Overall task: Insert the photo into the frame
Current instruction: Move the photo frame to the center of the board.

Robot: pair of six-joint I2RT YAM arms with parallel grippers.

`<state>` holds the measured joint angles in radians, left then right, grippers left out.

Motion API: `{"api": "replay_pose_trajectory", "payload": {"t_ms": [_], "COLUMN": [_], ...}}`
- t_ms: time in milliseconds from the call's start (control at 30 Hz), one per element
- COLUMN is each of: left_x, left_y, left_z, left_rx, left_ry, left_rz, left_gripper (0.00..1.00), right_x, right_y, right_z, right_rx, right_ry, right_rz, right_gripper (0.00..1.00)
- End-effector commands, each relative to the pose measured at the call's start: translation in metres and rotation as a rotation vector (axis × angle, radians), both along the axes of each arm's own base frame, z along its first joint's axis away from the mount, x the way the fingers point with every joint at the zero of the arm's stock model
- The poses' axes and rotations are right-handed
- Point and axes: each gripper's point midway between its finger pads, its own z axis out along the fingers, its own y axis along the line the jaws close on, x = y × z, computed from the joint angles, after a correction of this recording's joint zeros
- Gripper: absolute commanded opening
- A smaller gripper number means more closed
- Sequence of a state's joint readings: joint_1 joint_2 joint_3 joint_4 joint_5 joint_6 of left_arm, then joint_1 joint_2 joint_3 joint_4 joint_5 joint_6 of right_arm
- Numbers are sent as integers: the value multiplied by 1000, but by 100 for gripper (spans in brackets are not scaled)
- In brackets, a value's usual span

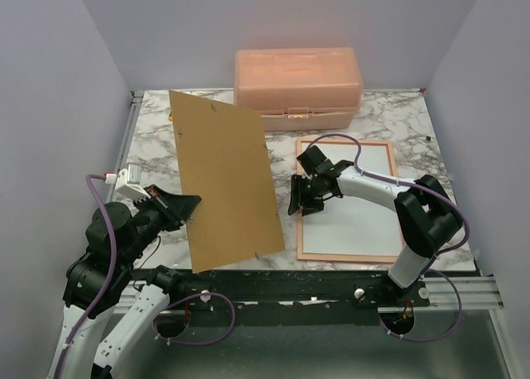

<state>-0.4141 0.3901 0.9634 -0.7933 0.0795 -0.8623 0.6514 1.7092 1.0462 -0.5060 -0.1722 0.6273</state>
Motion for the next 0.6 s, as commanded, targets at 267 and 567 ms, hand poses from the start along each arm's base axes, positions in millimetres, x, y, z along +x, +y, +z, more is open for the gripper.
{"api": "replay_pose_trajectory", "payload": {"t_ms": [267,567], "left_x": [-21,-24], "left_y": [9,18], "left_z": [76,78], "left_rx": [-109,-79], "left_ry": [-231,-225], "left_rz": [4,32], "left_gripper": [0,0], "right_x": [-9,-16], "right_y": [56,98], "right_z": [-4,1], "right_rx": [92,129], "right_ry": [25,13], "right_rz": [108,187], "right_gripper": [46,47]}}
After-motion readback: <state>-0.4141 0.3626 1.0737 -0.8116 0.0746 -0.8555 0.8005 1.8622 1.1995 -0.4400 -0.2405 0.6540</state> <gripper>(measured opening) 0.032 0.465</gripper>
